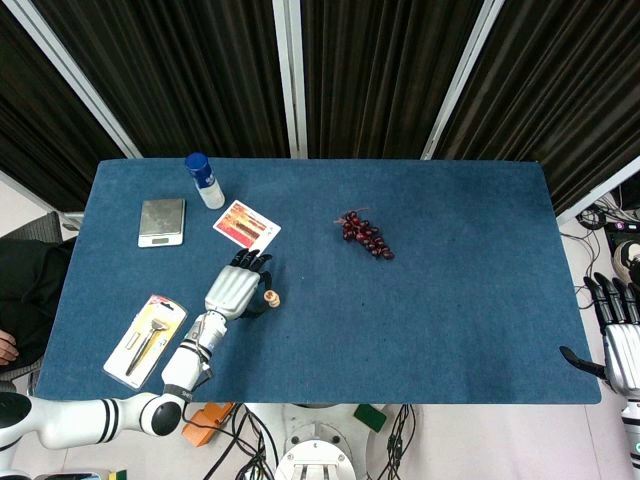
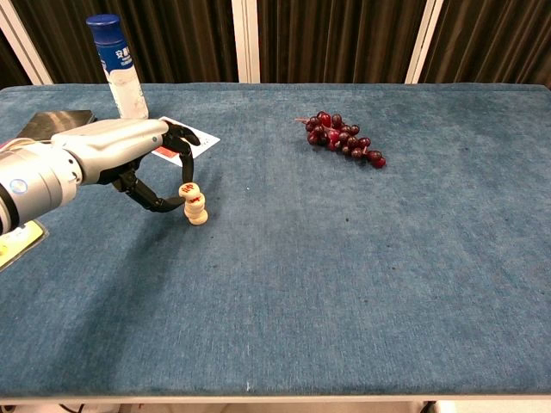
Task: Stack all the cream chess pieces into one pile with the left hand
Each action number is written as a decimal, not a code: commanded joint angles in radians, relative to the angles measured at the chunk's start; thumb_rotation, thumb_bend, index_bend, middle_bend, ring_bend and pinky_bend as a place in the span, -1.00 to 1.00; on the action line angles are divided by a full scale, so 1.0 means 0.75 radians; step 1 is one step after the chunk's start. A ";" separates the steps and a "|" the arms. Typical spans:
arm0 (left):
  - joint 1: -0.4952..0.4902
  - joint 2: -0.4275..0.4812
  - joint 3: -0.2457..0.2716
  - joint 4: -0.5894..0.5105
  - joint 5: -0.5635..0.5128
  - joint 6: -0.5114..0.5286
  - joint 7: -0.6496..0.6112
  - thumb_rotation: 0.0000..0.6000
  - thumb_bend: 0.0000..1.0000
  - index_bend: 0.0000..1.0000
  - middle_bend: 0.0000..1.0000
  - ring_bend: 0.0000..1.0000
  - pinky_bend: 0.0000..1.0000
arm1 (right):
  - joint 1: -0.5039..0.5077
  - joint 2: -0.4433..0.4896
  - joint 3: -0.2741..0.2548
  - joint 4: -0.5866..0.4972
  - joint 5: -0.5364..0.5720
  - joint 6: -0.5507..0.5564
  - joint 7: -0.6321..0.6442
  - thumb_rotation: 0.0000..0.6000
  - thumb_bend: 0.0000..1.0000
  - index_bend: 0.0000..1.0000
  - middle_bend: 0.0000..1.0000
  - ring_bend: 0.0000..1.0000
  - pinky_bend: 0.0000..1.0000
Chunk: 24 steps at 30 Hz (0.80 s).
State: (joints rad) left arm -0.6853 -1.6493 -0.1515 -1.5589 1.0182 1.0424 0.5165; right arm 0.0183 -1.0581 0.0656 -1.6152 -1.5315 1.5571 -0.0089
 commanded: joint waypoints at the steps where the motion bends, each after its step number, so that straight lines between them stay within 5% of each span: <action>1: -0.002 0.001 0.001 -0.001 -0.003 0.000 0.000 1.00 -0.33 -0.10 -0.82 -1.00 -1.00 | 0.000 0.000 0.000 0.001 0.000 0.001 0.002 1.00 -0.66 -1.00 -0.81 -1.00 -0.91; 16: -0.002 0.014 0.014 -0.026 0.012 0.021 -0.005 1.00 -0.34 -0.15 -0.82 -1.00 -1.00 | 0.000 -0.001 0.000 0.001 0.000 0.001 0.001 1.00 -0.66 -1.00 -0.81 -1.00 -0.91; 24: 0.079 0.124 -0.009 -0.145 0.104 0.164 -0.122 1.00 -0.38 -0.43 -0.82 -1.00 -1.00 | -0.006 0.012 0.003 0.010 0.010 0.004 0.022 1.00 -0.66 -1.00 -0.81 -1.00 -0.91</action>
State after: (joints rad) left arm -0.6530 -1.5906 -0.1513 -1.6371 1.0739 1.1309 0.4601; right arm 0.0147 -1.0508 0.0671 -1.6093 -1.5254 1.5598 0.0048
